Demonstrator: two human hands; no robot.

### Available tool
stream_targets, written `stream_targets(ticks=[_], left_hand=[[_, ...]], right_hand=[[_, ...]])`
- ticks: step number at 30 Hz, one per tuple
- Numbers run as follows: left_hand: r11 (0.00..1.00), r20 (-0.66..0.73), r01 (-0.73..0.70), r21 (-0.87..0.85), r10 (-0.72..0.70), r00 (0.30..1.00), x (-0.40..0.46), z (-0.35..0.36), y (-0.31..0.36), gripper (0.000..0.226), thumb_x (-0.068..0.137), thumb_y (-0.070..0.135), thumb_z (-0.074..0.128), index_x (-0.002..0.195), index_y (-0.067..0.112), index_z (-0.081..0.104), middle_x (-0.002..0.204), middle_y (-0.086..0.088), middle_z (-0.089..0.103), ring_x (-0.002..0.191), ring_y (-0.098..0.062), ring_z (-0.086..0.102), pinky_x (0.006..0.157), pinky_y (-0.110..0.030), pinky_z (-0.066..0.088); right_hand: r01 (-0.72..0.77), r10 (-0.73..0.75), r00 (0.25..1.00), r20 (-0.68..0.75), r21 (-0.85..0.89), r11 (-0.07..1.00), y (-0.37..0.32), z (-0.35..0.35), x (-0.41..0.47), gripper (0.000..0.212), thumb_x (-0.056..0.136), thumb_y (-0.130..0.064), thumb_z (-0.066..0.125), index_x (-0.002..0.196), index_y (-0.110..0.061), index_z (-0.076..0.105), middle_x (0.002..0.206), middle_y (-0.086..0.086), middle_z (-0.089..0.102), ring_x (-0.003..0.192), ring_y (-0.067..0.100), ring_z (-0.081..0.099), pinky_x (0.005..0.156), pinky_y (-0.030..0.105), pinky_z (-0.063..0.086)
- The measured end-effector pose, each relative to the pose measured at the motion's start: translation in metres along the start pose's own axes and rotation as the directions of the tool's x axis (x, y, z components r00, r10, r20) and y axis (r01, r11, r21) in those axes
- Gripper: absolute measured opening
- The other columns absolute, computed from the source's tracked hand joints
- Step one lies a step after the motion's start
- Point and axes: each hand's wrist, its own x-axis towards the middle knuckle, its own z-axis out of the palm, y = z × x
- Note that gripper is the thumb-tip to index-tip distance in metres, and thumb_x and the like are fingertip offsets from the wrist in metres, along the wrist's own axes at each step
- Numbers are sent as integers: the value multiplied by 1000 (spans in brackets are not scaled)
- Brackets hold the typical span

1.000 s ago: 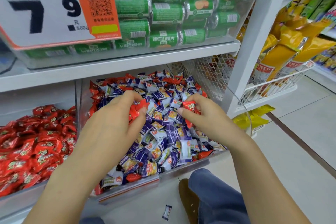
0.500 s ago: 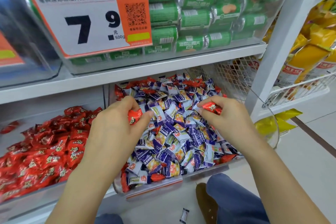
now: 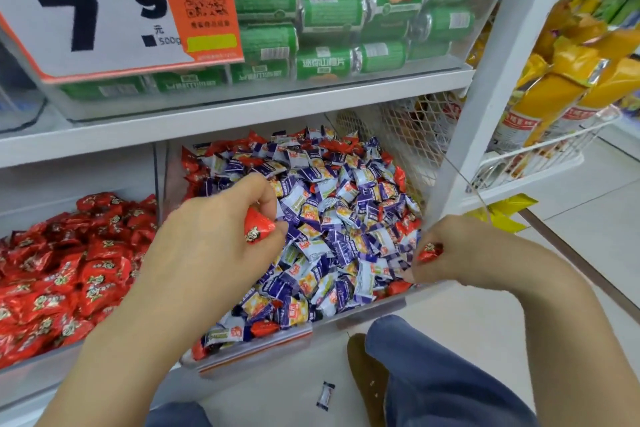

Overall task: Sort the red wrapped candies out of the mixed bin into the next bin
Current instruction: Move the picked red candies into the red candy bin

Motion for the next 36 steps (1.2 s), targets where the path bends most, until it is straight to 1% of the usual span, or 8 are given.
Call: stream_targets(ticks=[6, 10, 14, 23, 27, 30, 33, 36], left_hand=[[919, 252, -391, 44, 369, 895, -10, 33, 40, 23, 82, 34, 54, 98, 46, 63, 88, 21, 61, 73, -5, 61, 52, -13, 32], [804, 329, -577, 144, 511, 794, 2, 54, 62, 27, 71, 29, 50, 77, 44, 72, 88, 18, 65, 64, -8, 64, 48, -13, 17], [805, 466, -504, 312, 332, 820, 12, 77, 60, 31, 96, 27, 47, 123, 40, 56, 130, 10, 46, 107, -21, 58, 63, -29, 34], [881, 125, -254, 398, 223, 967, 34, 65, 17, 44, 92, 22, 56, 126, 49, 52, 148, 18, 31, 110, -16, 59, 62, -31, 49], [948, 32, -294, 124, 292, 956, 34, 39, 4, 34, 86, 25, 67, 116, 40, 65, 135, 13, 52, 98, -16, 65, 70, -38, 56], [950, -74, -311, 10, 311, 948, 26, 14, -4, 29, 86, 35, 59, 114, 33, 67, 109, 14, 63, 98, -3, 58, 90, -18, 44], [979, -157, -197, -58, 186, 970, 6, -12, -18, 23, 86, 44, 63, 108, 40, 67, 87, 22, 63, 79, 8, 56, 75, -3, 38], [989, -188, 22, -147, -49, 981, -17, -32, -52, 28, 78, 49, 68, 106, 51, 62, 78, 21, 65, 67, 5, 58, 69, -16, 43]], right_hand=[[-73, 54, 995, -80, -263, 962, -6, 12, 7, 47, 70, -57, 68, 65, -14, 51, 61, 1, 48, 58, 17, 46, 53, 29, 35], [-43, 43, 999, -7, -352, 935, -15, 10, 13, 42, 71, -48, 70, 65, -11, 50, 59, 2, 45, 53, 17, 42, 49, 26, 34], [-2, 22, 998, 60, -322, 947, -16, 8, 18, 36, 74, -30, 71, 60, -10, 45, 54, 2, 37, 47, 18, 35, 45, 23, 28], [-48, -5, 915, -403, -121, 992, 11, 11, 24, 33, 86, -38, 61, 66, -17, 47, 65, 2, 50, 75, 29, 55, 53, 29, 31], [53, -78, 832, -549, -61, 997, 12, 8, 21, 32, 90, -37, 59, 72, -15, 44, 64, -1, 48, 72, 27, 51, 55, 31, 32], [200, -153, 792, -592, 15, 980, 3, 8, 16, 17, 93, -33, 55, 84, -19, 49, 62, -6, 47, 63, 20, 48, 49, 26, 29], [407, -229, 746, -626, 156, 900, -22, 11, 9, 19, 93, -31, 53, 77, -22, 46, 56, -4, 48, 53, 10, 44, 49, 23, 31], [554, -335, 727, -600, 224, 801, -66, 20, 0, 21, 91, -32, 54, 75, -22, 45, 61, -1, 50, 56, 14, 44, 55, 31, 35]])
